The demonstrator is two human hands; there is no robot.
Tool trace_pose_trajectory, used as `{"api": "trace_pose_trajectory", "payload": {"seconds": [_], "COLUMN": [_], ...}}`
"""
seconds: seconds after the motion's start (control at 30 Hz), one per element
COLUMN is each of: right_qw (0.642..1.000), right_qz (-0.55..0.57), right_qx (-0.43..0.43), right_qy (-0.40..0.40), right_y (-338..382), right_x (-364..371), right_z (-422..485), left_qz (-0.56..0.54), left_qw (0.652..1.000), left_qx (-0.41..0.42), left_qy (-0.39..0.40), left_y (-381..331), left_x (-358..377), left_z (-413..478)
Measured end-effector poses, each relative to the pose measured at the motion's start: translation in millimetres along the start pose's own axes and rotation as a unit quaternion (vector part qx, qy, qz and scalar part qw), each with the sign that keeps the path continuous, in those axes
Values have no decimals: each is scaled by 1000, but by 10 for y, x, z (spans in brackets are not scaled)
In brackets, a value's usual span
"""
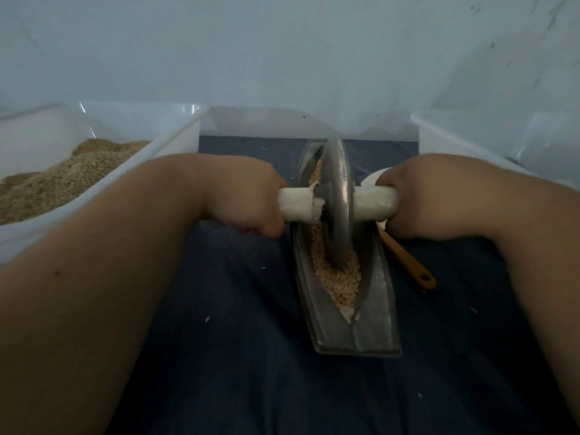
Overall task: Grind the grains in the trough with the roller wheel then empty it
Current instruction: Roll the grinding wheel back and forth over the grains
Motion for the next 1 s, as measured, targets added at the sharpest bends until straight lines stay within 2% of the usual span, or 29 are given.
{"api": "trace_pose_trajectory", "payload": {"seconds": [0.1, 0.2, 0.3, 0.4, 0.43, 0.5, 0.6, 0.7, 0.77, 0.87, 0.93, 1.0], "right_qw": [1000, 1000, 999, 986, 979, 971, 972, 983, 994, 1000, 999, 999], "right_qz": [4, -16, -23, -58, -64, -71, -78, -63, -44, -3, 9, 17], "right_qx": [-12, -17, 14, 41, 51, 68, 67, 44, 25, 7, 3, -3], "right_qy": [25, 19, -25, -150, -186, -217, -213, -168, -101, 1, 40, 51], "right_y": [42, 47, -51, -166, -198, -249, -261, -211, -151, -54, -16, 22], "right_x": [-9, 1, 32, -2, -19, -28, -23, -10, 11, 36, 51, 48], "right_z": [-107, -123, 14, 171, 204, 256, 274, 213, 146, -13, -104, -142], "left_qz": [-38, -18, 80, 168, 175, 177, 183, 185, 171, 108, 63, 54], "left_qw": [996, 997, 995, 954, 940, 929, 927, 940, 961, 991, 998, 998], "left_qx": [5, 9, -3, -57, -76, -99, -99, -77, -43, -3, 0, 5], "left_qy": [75, 79, -52, -242, -281, -310, -312, -276, -213, -73, 9, 23], "left_y": [-5, -1, 29, 48, 52, 65, 84, 83, 65, 35, 22, 6], "left_x": [99, 116, -49, -265, -310, -336, -333, -295, -234, -87, 28, 49], "left_z": [-88, -107, 20, 97, 108, 145, 166, 152, 139, 26, -55, -72]}}
Point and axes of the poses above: each hand's wrist, its own z-axis towards the middle knuckle, its own x-axis out of the palm, y = z × x, the point moved 9 cm from there along z, towards the middle knuckle, and after that the axes turned 5 degrees about z, right-handed, at the moved point
